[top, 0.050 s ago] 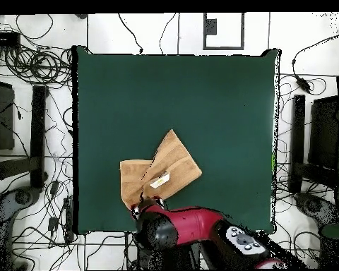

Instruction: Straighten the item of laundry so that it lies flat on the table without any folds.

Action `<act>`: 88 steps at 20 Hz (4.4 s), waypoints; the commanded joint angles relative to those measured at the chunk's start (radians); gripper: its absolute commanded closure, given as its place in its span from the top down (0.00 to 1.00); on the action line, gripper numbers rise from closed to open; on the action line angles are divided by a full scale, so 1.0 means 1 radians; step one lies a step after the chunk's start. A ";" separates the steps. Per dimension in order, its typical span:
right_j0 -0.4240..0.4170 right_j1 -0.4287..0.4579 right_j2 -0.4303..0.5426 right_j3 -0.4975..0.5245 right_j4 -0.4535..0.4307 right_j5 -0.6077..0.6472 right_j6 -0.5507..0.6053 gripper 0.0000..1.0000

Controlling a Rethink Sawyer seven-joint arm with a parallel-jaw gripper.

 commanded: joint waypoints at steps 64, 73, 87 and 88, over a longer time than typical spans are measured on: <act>0.319 -0.290 -0.563 0.266 0.274 -0.215 0.342 0.00; 0.361 -0.420 -0.587 0.157 0.323 0.127 0.203 0.00; -0.061 -0.525 -0.254 0.259 0.480 0.273 -0.081 0.00; -0.099 -0.524 -0.225 0.275 0.485 0.280 -0.090 0.00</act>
